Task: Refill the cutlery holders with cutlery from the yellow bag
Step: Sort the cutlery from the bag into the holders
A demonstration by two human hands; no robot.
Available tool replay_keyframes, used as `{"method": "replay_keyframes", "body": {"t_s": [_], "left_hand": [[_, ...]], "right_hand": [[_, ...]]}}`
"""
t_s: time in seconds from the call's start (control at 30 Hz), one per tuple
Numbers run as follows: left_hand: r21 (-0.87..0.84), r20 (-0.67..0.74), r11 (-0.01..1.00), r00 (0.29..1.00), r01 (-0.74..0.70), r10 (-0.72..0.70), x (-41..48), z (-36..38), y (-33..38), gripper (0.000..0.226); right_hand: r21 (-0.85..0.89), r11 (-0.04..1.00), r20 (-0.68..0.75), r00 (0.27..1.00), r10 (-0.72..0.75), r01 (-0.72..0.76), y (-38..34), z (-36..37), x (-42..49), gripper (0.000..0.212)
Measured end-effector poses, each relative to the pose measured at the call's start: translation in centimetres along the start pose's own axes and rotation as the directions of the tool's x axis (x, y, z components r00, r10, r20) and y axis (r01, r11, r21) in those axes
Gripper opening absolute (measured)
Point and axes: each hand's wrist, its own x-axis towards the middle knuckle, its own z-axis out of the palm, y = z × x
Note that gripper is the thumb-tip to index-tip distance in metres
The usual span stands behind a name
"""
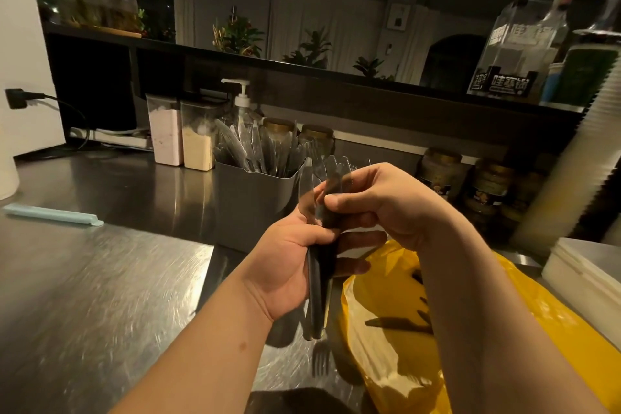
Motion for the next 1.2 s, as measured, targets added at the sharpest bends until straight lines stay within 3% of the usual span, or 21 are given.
{"method": "replay_keyframes", "body": {"t_s": [0.2, 0.37, 0.47, 0.57, 0.63, 0.77, 0.87, 0.93, 1.0, 1.07, 1.2], "left_hand": [[0.051, 0.004, 0.997, 0.998, 0.061, -0.061, 0.1, 0.0, -0.2, 0.042], [0.356, -0.124, 0.928, 0.990, 0.108, -0.067, 0.7, -0.5, -1.1, 0.051], [0.376, -0.195, 0.915, 0.978, 0.148, -0.078, 1.1, -0.6, -1.7, 0.052], [0.365, -0.196, 0.931, 0.979, 0.020, 0.056, 1.2, -0.5, -1.5, 0.050], [0.449, -0.215, 0.894, 0.972, 0.012, 0.095, 1.3, -0.5, -1.4, 0.037], [0.693, -0.343, 0.704, 0.930, 0.157, 0.130, 2.5, -0.5, -2.3, 0.007], [0.715, -0.348, 0.686, 0.920, 0.135, 0.181, 2.7, -0.5, -2.6, 0.011], [0.728, -0.333, 0.678, 0.918, 0.104, 0.216, 2.7, -0.8, -2.5, 0.018], [0.744, -0.371, 0.665, 0.869, 0.069, 0.326, 2.6, -1.4, -2.1, 0.017], [0.725, -0.465, 0.686, 0.775, 0.058, 0.427, 2.6, -2.1, -1.4, 0.016], [0.570, -0.658, 0.822, 0.604, 0.011, 0.448, 2.4, -2.8, -0.4, 0.012]], "right_hand": [[-0.128, 0.991, -0.001, 1.000, 0.027, -0.027, -0.3, 0.5, -0.1, 0.018], [-0.251, 0.967, 0.070, 0.996, 0.046, -0.027, -1.1, 1.5, -0.4, 0.020], [-0.398, 0.916, -0.047, 0.999, 0.024, -0.041, -1.5, 3.0, -0.2, 0.014], [-0.461, 0.887, -0.105, 0.994, -0.024, -0.027, -1.7, 3.4, -0.1, 0.015], [-0.380, 0.925, -0.198, 0.976, -0.086, 0.004, -1.8, 2.7, -0.1, 0.014], [-0.125, 0.982, -0.433, 0.883, -0.181, 0.140, -2.0, 0.8, -0.5, 0.008], [-0.044, 0.991, -0.289, 0.948, -0.130, 0.123, -1.8, 1.0, -0.7, 0.016], [-0.064, 0.988, -0.253, 0.955, -0.154, 0.142, -1.6, 1.8, -0.6, 0.014], [-0.100, 0.972, -0.310, 0.922, -0.232, 0.212, -1.6, 2.4, -0.2, 0.008], [-0.070, 0.954, -0.413, 0.862, -0.295, 0.293, -2.3, 2.8, 0.7, 0.005], [-0.054, 0.920, -0.550, 0.758, -0.351, 0.387, -4.5, 3.2, 5.1, 0.006]]}}
